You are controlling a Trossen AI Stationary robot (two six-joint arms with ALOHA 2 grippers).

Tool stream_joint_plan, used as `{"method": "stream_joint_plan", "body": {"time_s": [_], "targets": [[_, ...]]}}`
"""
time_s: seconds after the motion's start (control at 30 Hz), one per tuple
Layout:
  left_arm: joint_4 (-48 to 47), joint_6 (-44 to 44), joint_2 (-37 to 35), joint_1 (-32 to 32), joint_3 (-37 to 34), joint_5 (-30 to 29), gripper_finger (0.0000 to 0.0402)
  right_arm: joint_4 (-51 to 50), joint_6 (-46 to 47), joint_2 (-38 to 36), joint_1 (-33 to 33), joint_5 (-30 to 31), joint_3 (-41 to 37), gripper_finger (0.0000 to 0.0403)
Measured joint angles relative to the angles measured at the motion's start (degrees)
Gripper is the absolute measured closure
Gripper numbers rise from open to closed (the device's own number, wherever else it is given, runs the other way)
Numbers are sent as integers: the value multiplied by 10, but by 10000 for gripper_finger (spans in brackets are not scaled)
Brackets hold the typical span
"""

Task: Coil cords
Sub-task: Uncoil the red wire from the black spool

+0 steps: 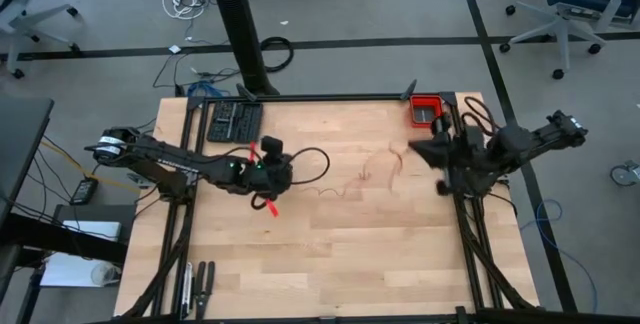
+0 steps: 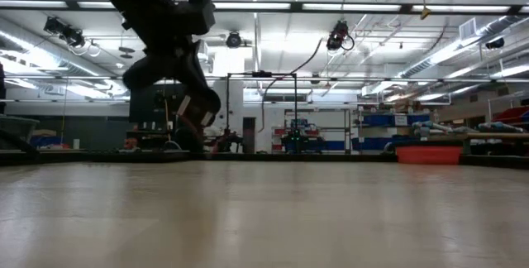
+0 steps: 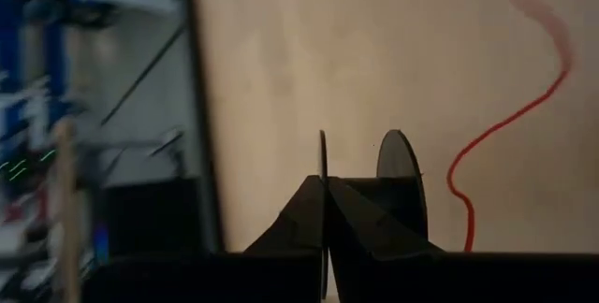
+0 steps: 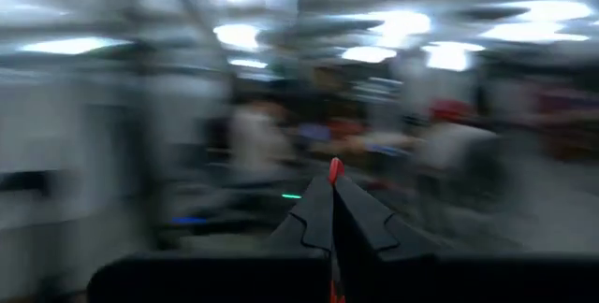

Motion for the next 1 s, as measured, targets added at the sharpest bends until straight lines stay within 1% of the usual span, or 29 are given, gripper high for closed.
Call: {"method": "stream_joint_plan", "body": {"time_s": [0.07, 0.13, 0.2, 0.33, 0.4, 0.5, 0.63, 0.73, 0.83, 0.93, 1.0], "targets": [[-7, 0, 0, -7, 0, 25, 392, -10, -6, 0, 9, 94, 0, 403], [-18, 0, 0, -11, 0, 29, 392, -12, -9, 1, 14, 156, 0, 403], [-23, 0, 0, -12, 0, 24, 392, -15, -16, 1, 17, 176, 0, 403], [-15, -16, 0, -12, 0, 19, 392, -33, -17, 2, 20, 179, 0, 403], [-5, -13, 0, -12, 0, -1, 392, -47, -18, 1, 20, 177, 0, 403], [0, -12, 0, -12, 0, -64, 392, -57, -24, 2, 20, 134, 0, 403], [0, 2, 0, -10, 0, -171, 392, -58, -20, 1, 20, 58, 0, 403], [8, 3, 0, -9, 0, -251, 392, -57, 8, 0, 20, -19, 0, 403], [47, -18, 0, -4, 0, -322, 392, -51, 42, 1, 20, -111, 0, 403], [112, -41, 0, 7, 0, -374, 392, -41, 72, 1, 20, -188, 0, 403], [132, -28, 0, 13, 0, -377, 392, -29, 81, 1, 20, -236, 0, 403]]}}
